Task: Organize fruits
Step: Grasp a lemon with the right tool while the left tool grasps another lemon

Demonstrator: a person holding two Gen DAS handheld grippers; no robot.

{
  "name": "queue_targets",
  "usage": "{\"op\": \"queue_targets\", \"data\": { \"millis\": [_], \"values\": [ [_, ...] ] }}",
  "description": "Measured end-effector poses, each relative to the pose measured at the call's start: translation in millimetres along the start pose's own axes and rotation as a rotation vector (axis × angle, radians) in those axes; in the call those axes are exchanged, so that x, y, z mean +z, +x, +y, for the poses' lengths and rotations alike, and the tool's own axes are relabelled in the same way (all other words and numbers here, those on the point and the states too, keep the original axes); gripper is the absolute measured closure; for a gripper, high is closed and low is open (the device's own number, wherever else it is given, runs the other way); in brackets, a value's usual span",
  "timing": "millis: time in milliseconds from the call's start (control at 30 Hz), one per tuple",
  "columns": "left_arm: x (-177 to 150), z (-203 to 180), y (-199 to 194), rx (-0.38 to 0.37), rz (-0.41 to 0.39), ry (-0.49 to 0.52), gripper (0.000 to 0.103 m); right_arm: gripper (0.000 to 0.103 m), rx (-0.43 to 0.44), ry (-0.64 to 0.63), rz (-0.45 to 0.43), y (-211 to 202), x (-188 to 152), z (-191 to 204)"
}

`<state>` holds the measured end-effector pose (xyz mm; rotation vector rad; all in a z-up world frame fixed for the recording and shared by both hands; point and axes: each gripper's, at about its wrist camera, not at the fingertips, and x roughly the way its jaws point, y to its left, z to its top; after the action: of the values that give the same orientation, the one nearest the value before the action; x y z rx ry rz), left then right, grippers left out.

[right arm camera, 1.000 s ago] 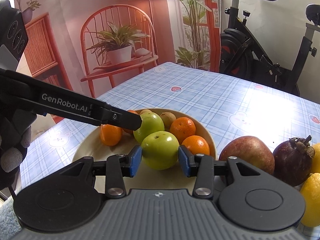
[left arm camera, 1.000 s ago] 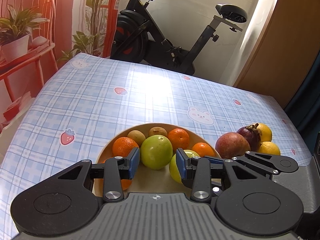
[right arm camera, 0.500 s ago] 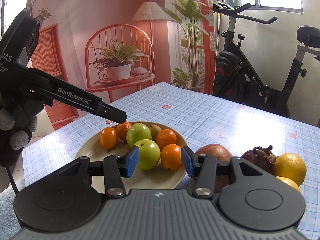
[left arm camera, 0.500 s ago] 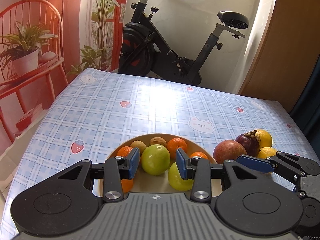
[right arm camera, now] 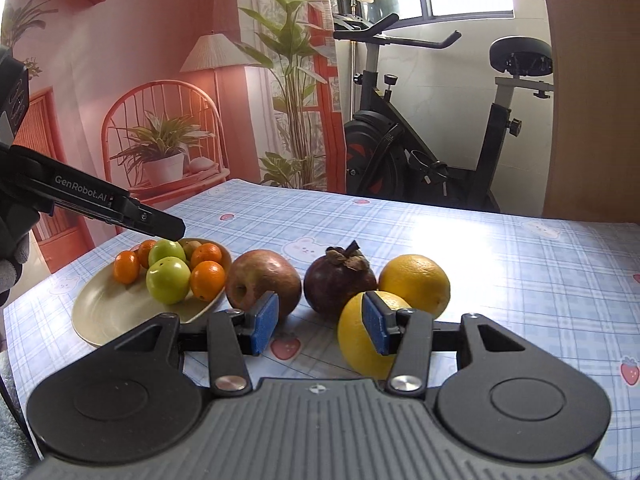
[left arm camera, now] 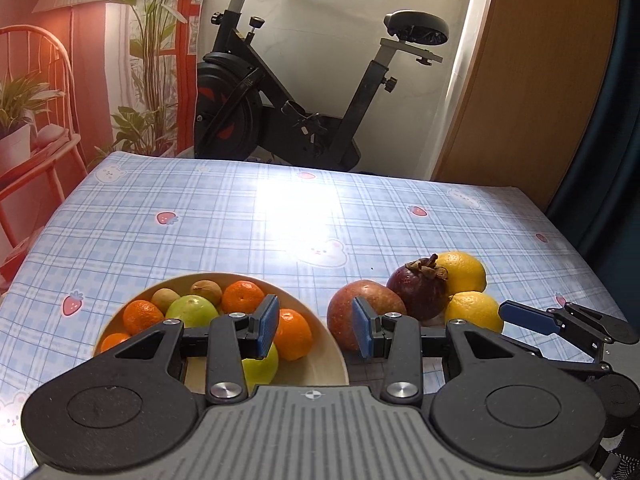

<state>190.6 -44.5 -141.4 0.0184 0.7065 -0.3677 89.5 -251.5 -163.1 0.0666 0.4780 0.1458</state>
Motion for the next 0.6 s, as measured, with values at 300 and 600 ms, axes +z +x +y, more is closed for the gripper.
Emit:
{"op": "queue_targets", "data": {
  "millis": [300, 600],
  "values": [
    [3, -43, 24, -0.053, 0.035, 0.045, 0.06, 0.036, -0.009, 0.029, 0.018, 3, -10, -35],
    [9, -70, 43, -0.12, 0.071, 0.078, 0.06, 0.035, 0.042, 0.002, 0.087, 20, -11, -33]
  ]
}}
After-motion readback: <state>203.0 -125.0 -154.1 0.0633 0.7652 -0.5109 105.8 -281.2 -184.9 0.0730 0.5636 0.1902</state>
